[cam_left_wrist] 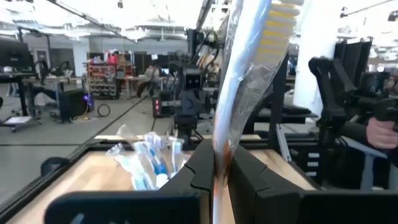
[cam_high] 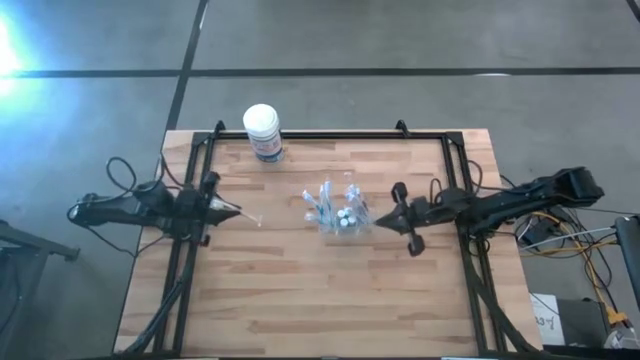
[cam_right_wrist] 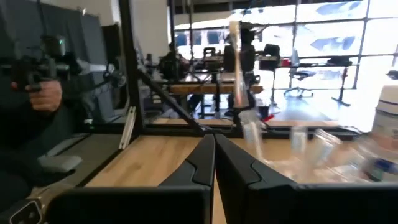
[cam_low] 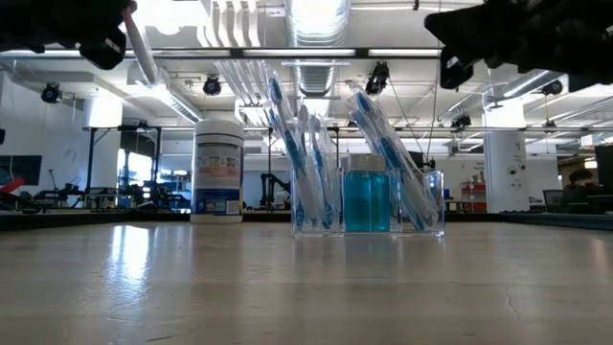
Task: Pick & Place toothbrushing station
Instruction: Put the orange toothbrush into the transparent organizer
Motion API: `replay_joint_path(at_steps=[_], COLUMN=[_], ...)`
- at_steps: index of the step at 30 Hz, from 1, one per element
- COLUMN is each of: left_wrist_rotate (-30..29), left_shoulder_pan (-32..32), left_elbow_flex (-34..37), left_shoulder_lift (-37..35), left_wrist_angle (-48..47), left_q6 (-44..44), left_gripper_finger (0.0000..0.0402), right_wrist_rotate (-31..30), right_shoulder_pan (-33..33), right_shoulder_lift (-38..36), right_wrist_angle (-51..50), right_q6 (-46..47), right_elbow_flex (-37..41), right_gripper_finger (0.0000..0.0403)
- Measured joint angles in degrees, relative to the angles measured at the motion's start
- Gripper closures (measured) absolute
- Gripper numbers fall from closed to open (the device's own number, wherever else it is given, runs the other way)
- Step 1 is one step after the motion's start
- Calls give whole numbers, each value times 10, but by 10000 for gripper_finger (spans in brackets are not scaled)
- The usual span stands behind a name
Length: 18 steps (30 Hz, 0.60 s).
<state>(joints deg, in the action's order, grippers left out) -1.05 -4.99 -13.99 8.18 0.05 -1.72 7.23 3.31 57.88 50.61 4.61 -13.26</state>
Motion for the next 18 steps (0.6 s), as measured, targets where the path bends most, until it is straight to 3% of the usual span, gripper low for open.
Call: replay_joint_path(at_steps=[8, 12, 18], left_wrist_rotate=[-4, 1, 17], left_shoulder_pan=[0, 0, 0], left_elbow_flex=[32, 56, 95], left_shoulder_lift=[-16, -18, -27], left_wrist_angle=[4, 7, 35], left_q6=[-3, -1, 2], left_gripper_finger=[378, 378, 378], right_wrist_rotate=[-14, -25, -49], right_shoulder_pan=[0, 0, 0], right_shoulder_lift=[-71, -84, -78], right_wrist_angle=[61, 109, 99], right_q6=[16, 17, 15], right_elbow_flex=[85, 122, 128], right_gripper_finger=[394, 394, 394])
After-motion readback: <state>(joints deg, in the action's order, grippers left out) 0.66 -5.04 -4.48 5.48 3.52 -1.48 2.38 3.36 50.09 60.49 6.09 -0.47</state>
